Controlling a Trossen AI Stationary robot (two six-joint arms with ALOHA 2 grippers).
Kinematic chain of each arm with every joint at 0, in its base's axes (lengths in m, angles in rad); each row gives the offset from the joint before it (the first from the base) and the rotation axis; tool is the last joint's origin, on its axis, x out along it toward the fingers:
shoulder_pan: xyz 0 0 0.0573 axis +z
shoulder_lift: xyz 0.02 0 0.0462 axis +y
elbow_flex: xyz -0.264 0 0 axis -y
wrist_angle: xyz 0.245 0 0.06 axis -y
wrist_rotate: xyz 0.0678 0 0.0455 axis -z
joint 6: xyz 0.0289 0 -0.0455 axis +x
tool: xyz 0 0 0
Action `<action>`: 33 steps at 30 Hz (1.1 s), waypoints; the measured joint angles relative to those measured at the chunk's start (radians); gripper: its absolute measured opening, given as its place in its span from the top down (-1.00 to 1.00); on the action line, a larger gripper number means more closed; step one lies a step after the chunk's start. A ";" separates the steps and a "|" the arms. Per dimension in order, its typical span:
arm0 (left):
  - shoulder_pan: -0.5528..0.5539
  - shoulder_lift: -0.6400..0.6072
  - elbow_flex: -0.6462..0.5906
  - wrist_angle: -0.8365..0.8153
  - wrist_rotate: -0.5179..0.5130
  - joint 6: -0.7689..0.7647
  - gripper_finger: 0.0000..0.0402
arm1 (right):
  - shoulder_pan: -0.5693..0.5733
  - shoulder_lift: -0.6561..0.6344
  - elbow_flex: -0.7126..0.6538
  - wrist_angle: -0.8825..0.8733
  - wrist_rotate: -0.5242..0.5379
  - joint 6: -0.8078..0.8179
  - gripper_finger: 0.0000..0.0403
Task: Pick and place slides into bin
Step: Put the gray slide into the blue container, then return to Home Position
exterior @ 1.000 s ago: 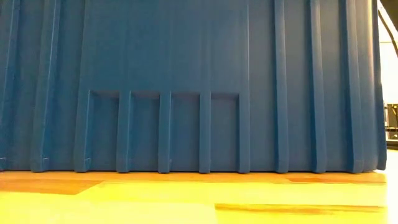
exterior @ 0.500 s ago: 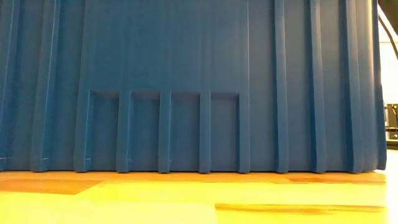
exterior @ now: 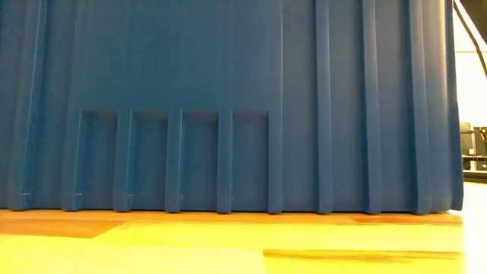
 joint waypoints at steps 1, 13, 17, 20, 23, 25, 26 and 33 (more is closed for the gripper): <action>0.000 0.000 0.000 0.001 0.001 0.003 -0.03 | 0.001 0.000 0.000 -0.012 -0.006 0.000 0.40; 0.000 0.000 0.000 0.004 0.023 0.033 -0.03 | -0.013 0.000 0.000 -0.199 -0.077 0.027 -0.26; 0.000 0.000 0.000 0.004 0.023 0.033 -0.03 | -0.011 0.000 0.000 -0.309 -0.073 0.005 -0.29; 0.000 0.000 0.000 0.004 0.023 0.033 -0.03 | -0.011 -0.003 0.003 -0.381 -0.052 -0.041 -0.30; 0.000 0.000 0.000 0.004 0.035 0.033 -0.03 | -0.011 -0.004 0.024 -0.387 -0.011 -0.105 -0.30; 0.000 0.000 0.000 0.010 0.031 0.010 -0.03 | -0.012 -0.004 0.048 -0.397 0.016 -0.136 -0.30; 0.000 0.000 0.000 0.013 0.022 0.002 -0.03 | -0.014 -0.006 0.056 -0.396 0.028 -0.148 -0.30; 0.000 -0.007 0.000 0.028 -0.018 -0.008 -0.03 | -0.028 -0.005 0.175 -0.485 0.153 -0.222 -0.30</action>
